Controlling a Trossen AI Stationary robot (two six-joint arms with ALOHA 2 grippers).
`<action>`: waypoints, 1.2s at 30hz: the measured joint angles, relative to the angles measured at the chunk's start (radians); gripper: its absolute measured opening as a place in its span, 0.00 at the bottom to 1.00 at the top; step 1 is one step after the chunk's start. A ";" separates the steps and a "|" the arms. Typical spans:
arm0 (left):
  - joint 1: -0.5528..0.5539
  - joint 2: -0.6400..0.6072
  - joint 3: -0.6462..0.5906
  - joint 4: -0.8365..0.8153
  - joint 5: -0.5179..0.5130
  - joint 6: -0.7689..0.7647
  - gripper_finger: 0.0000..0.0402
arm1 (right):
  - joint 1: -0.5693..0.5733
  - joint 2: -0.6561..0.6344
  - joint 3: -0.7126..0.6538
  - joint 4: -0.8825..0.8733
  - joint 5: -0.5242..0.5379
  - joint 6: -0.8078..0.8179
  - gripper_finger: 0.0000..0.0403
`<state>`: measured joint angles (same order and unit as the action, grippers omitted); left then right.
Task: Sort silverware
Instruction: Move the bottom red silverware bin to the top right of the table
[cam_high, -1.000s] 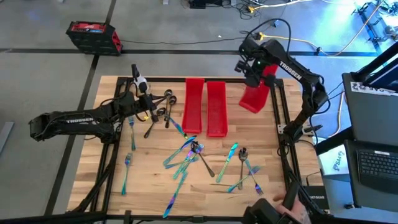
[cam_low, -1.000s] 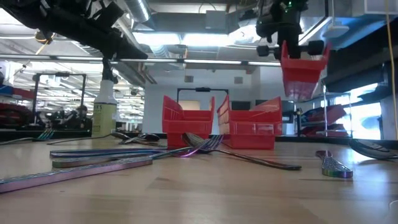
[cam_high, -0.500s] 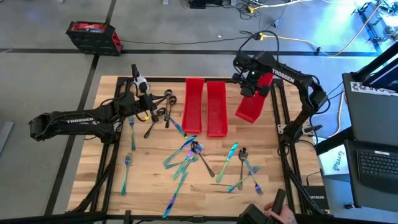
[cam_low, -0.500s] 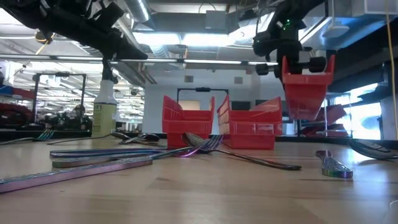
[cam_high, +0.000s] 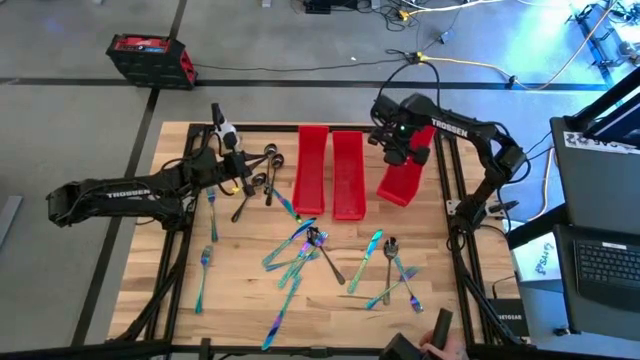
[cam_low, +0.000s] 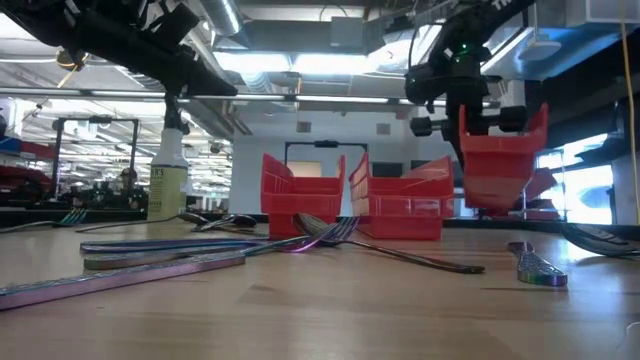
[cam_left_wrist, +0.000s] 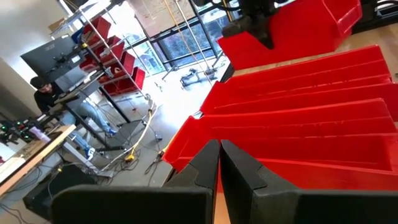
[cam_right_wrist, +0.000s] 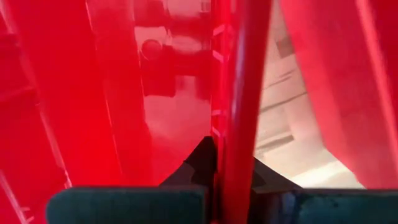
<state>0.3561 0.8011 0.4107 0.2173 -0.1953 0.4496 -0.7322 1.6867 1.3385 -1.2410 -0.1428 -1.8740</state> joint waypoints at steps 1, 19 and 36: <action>0.000 0.000 0.000 0.000 0.000 0.000 0.00 | 0.000 0.000 -0.006 0.005 0.000 -0.004 0.00; 0.000 0.000 0.000 -0.043 0.000 -0.001 0.00 | 0.044 0.000 -0.111 0.113 0.022 -0.109 0.00; 0.000 0.000 0.000 -0.310 0.000 -0.001 0.00 | 0.127 0.061 -0.110 0.151 0.058 -0.117 0.00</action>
<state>0.3557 0.8011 0.4104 -0.0932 -0.1949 0.4486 -0.6055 1.7482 1.2282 -1.0897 -0.0853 -1.9906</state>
